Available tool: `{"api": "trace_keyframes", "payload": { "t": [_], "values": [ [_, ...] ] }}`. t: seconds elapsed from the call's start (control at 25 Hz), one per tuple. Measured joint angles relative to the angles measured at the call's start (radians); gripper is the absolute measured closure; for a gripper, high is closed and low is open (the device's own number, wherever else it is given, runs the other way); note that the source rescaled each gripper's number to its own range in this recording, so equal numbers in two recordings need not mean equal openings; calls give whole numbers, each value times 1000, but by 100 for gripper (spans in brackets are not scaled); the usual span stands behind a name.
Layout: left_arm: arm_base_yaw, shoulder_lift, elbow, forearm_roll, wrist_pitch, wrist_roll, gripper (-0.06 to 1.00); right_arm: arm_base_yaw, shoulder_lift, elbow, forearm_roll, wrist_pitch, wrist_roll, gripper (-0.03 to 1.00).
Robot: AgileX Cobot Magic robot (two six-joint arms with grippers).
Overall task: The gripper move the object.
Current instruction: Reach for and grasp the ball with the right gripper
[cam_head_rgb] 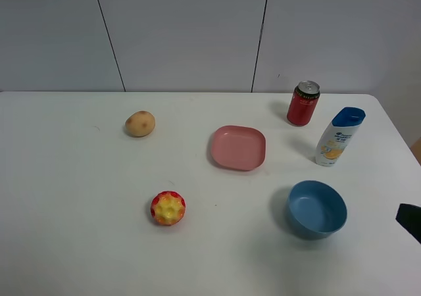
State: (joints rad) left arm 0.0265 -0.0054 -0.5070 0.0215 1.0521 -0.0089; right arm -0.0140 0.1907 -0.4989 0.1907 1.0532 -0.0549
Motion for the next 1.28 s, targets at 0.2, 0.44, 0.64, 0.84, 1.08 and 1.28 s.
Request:
{"api": "trace_keyframes", "payload": {
  "t": [0.2, 0.44, 0.64, 0.84, 1.08, 1.28],
  "values": [
    [0, 0, 0, 0, 0, 0, -6, 0, 253, -10, 102, -9, -122, -3],
    [0, 0, 0, 0, 0, 0, -6, 0, 415, -62, 188, -201, -272, -3],
    [0, 0, 0, 0, 0, 0, -6, 0, 537, -114, 194, -211, -338, -3],
    [0, 0, 0, 0, 0, 0, -6, 0, 618, -186, 206, -162, -434, -3],
    [0, 0, 0, 0, 0, 0, -6, 0, 698, -260, 287, -125, -499, -3],
    [0, 0, 0, 0, 0, 0, -6, 10, 815, -323, 385, -41, -647, -3]
  ]
}}
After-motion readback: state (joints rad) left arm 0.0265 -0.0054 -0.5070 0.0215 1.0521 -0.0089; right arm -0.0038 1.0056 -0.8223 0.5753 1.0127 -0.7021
